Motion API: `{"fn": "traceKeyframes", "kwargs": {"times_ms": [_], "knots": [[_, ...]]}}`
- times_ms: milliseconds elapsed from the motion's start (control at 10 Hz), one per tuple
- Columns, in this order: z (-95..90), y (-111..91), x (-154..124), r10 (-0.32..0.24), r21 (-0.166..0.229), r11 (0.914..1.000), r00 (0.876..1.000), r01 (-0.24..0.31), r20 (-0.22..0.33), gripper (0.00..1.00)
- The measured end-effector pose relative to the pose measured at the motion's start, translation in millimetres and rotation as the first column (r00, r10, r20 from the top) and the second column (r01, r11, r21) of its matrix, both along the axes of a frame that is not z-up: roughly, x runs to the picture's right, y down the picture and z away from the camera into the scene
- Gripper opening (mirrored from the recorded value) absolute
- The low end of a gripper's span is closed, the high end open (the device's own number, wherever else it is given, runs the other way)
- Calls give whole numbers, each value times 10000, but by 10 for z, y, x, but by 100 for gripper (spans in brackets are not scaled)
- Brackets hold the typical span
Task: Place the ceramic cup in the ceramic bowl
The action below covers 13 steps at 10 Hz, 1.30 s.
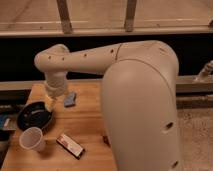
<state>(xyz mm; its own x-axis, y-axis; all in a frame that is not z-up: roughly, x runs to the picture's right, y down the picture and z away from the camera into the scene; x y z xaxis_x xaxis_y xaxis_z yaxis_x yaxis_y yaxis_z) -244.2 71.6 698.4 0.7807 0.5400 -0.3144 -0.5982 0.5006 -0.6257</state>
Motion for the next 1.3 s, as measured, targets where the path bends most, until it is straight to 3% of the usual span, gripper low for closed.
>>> {"fn": "traceKeyframes", "kwargs": {"times_ms": [300, 700, 1000, 1200, 1300], "knots": [[30, -16, 77, -23, 8, 10000, 9999, 23, -145, 66], [44, 9, -9, -127, -54, 9999, 9998, 128, 132, 66], [9, 144, -503, -1140, -98, 9933, 9914, 1148, 650, 66], [-80, 419, -827, -2136, -139, 9763, 9725, 2158, 926, 66], [-79, 504, -877, -2326, -189, 9717, 9679, 2354, 955, 66]]}}
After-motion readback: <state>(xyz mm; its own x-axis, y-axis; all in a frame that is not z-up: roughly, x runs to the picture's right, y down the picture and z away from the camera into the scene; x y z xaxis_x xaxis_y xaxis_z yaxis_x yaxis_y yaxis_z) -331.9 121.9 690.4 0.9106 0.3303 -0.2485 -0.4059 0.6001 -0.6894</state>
